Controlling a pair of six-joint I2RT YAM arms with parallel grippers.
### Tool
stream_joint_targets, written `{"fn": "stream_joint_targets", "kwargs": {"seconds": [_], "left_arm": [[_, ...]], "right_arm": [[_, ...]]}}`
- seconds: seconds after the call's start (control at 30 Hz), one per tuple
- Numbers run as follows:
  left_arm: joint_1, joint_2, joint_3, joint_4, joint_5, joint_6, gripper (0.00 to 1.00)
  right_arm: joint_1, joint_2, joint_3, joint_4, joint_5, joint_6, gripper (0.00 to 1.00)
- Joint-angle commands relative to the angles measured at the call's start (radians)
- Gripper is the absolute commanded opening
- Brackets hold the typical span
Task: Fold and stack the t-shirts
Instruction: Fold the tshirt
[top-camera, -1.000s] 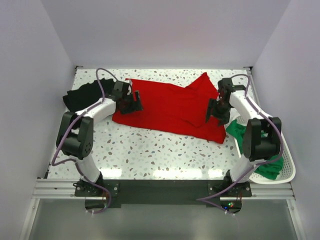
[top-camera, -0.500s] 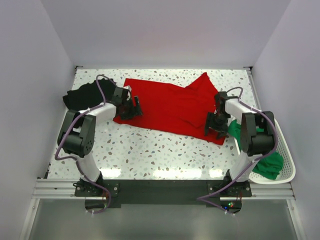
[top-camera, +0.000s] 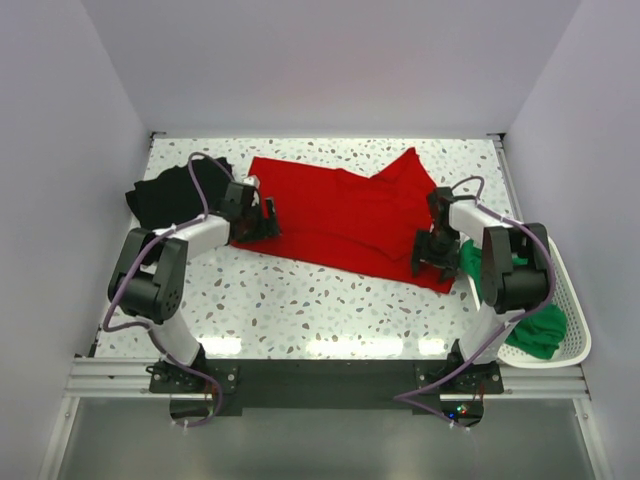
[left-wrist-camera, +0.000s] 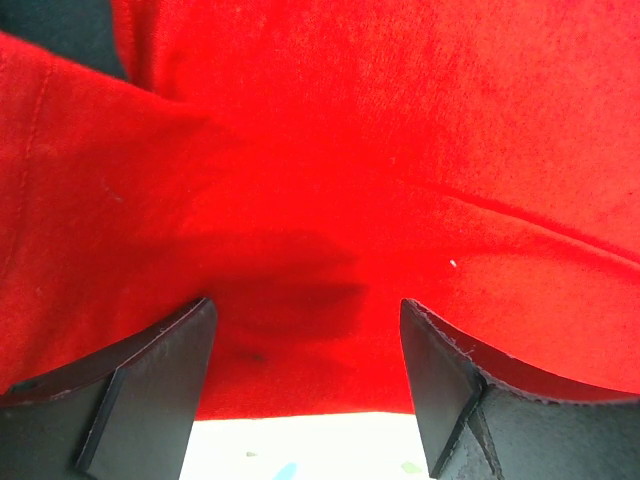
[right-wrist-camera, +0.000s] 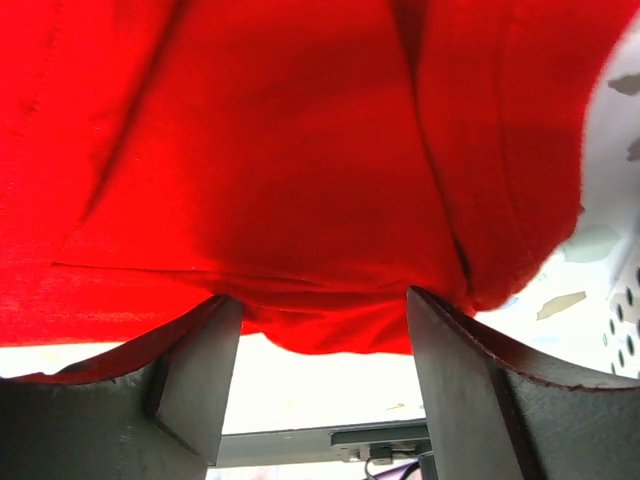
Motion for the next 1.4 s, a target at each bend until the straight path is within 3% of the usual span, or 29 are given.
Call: {"fn": "stream_joint_targets", "kwargs": {"seconds": [0.0, 0.4, 0.67, 0.87, 1.37], "left_arm": [[0.012, 0.009, -0.074, -0.094, -0.11, 0.067, 0.8], [0.009, -0.19, -0.277, -0.091, -0.086, 0.019, 0.81], [0.011, -0.301, -0.185, -0.158, -0.02, -0.007, 0.82], [0.009, -0.295, -0.119, -0.147, 0.008, -0.031, 0.82], [0.008, -0.197, -0.076, -0.112, 0.037, -0.037, 0.82]], "right_arm": [[-0.005, -0.016, -0.046, -0.037, 0.137, -0.038, 0.7], [-0.005, -0.133, -0.082, -0.091, 0.062, -0.029, 0.71], [0.069, -0.231, 0.121, -0.163, -0.021, -0.011, 0.72], [0.204, -0.143, 0.172, -0.086, -0.095, 0.045, 0.65], [0.256, 0.02, 0.118, 0.067, -0.142, 0.085, 0.51]]}}
